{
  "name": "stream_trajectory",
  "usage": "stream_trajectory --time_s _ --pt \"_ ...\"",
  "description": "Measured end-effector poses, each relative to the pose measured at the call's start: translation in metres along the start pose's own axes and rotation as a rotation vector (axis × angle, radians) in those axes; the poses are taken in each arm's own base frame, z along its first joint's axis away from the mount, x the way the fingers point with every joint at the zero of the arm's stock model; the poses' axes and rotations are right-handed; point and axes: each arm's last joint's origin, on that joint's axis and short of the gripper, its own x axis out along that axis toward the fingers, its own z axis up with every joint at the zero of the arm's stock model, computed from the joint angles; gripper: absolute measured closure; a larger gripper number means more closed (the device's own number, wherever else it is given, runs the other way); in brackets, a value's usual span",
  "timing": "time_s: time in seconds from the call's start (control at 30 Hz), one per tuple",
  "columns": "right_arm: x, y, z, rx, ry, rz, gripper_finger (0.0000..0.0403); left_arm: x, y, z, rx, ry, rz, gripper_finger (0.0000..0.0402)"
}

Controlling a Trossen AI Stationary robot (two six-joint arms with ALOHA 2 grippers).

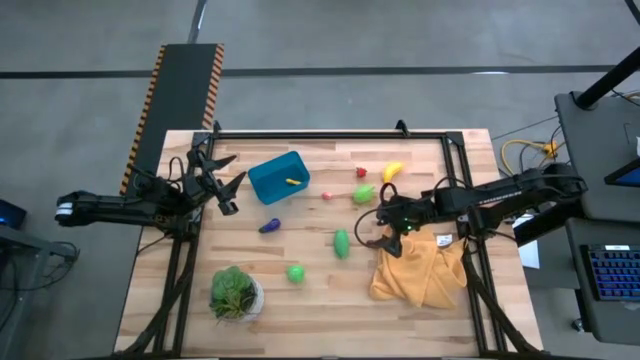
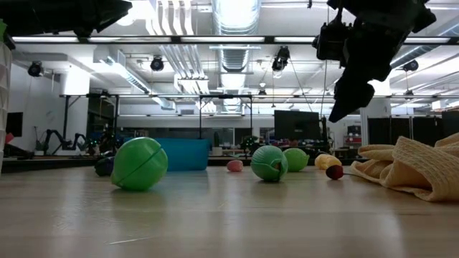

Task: Pick and placing Produce into tupperware
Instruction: Put the cherry into the blue bin

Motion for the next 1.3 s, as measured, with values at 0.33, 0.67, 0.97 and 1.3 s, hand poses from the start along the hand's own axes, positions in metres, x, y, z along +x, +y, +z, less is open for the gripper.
stream_trajectory --time_s 0.33,0.67,0.97,1.3 --pt "0.031 -0.008 -0.009 0.017 0.062 -0.114 0.0074 0.000 0.000 0.000 0.000 0.000 0.000 0.0192" --pt "0.066 -0.002 -0.013 -0.002 0.183 -0.126 0.0074 0.000 0.000 0.000 0.000 0.001 0.000 0.0192" --pt "0.080 0.006 -0.012 -0.026 0.210 -0.129 0.0074 0.000 0.000 0.000 0.000 0.001 0.000 0.0192" --pt "0.083 0.006 -0.013 -0.021 0.214 -0.137 0.0074 0.000 0.000 0.000 0.000 0.000 0.000 0.0192"
